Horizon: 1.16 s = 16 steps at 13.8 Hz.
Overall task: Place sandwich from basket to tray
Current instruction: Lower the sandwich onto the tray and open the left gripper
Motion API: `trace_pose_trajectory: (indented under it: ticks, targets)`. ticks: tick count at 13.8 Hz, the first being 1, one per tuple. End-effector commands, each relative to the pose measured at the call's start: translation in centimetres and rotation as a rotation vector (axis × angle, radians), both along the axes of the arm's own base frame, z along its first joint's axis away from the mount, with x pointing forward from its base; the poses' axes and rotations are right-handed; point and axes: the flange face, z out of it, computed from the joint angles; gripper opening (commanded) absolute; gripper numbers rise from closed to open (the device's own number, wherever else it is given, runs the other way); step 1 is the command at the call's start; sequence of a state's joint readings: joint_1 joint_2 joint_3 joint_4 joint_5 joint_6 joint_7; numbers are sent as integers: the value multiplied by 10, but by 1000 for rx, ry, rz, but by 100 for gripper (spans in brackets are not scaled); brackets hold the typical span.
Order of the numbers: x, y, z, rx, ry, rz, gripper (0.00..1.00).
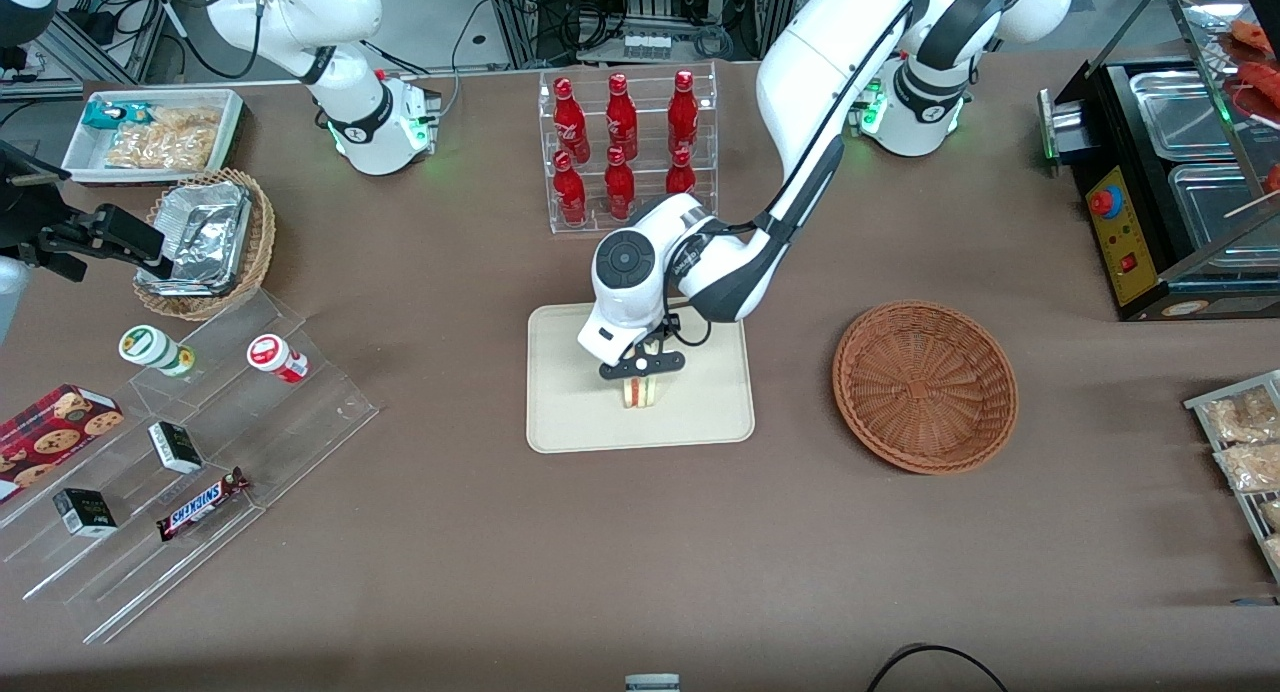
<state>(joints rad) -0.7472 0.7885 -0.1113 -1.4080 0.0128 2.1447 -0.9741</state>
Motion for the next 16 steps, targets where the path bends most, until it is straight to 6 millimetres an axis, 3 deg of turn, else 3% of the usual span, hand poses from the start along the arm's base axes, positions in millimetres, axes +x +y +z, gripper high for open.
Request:
trace_pose_trajectory:
  ticks: [1,5,7,12,14,16]
  targets:
    - [6,-1,31,-2,-31,8,100]
    - [16,23,97,33,-41,42,100]
    - [28,47,126,61,-42,67,100]
    - [50,102,140,172,7,153,100]
    - [72,144,152,169,12,209,100]
    - [76,170,156,166,31,173,100]
